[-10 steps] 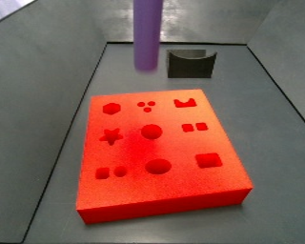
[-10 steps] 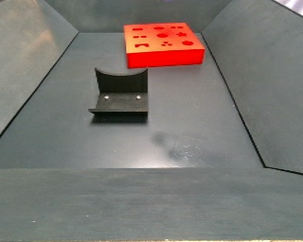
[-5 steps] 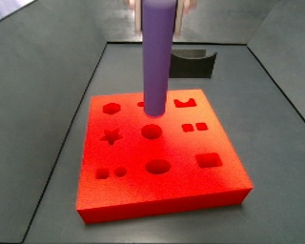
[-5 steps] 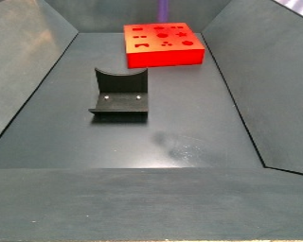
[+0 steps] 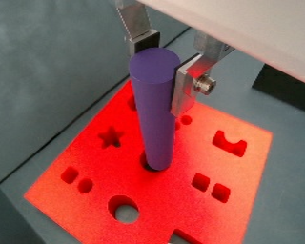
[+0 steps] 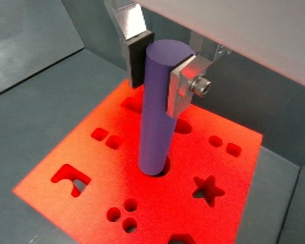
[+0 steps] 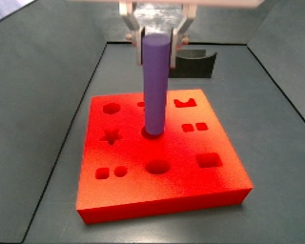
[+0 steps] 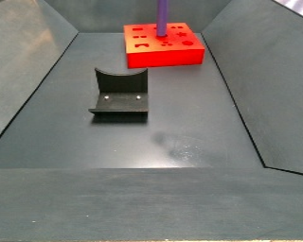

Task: Pick up the round object. Move up. Place the round object on the fixture. Regrasp the round object. Move to above the board. Insert the round object.
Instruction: Insert the round object.

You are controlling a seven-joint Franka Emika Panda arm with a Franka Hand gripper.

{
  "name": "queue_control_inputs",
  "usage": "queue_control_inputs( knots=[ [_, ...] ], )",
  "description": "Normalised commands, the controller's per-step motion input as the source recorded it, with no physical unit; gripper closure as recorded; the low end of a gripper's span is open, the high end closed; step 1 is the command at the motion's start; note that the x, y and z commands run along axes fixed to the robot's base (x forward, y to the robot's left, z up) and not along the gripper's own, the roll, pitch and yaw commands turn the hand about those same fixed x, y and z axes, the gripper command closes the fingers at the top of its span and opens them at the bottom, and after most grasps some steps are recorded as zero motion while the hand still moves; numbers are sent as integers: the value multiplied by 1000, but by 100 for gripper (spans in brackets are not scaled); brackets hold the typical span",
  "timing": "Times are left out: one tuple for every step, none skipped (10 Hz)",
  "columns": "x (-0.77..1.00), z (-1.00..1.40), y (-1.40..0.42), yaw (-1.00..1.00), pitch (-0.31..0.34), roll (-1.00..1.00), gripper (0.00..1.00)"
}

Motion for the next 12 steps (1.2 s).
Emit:
queue_control_inputs(
  knots=[
    [-37, -280, 0, -54, -39, -239, 100],
    [0, -229, 0, -69, -10, -231, 100],
    [-37, -189, 0, -74, -40, -230, 100],
    [-126, -117, 0, -77, -56, -191, 100],
    [-194, -80, 0, -71, -74, -181, 100],
    [-194, -11, 0, -51, -99, -177, 100],
    [-109, -166, 0, -40, -61, -123, 100],
    [0, -386, 0, -29, 0, -63, 100],
    [51, -506, 0, -31, 0, -63, 100],
    [91, -463, 0, -46, 7, -46, 100],
    [9, -309, 0, -57, 0, -77, 100],
    [0, -311, 0, 0, -56, -107, 100]
  ],
)
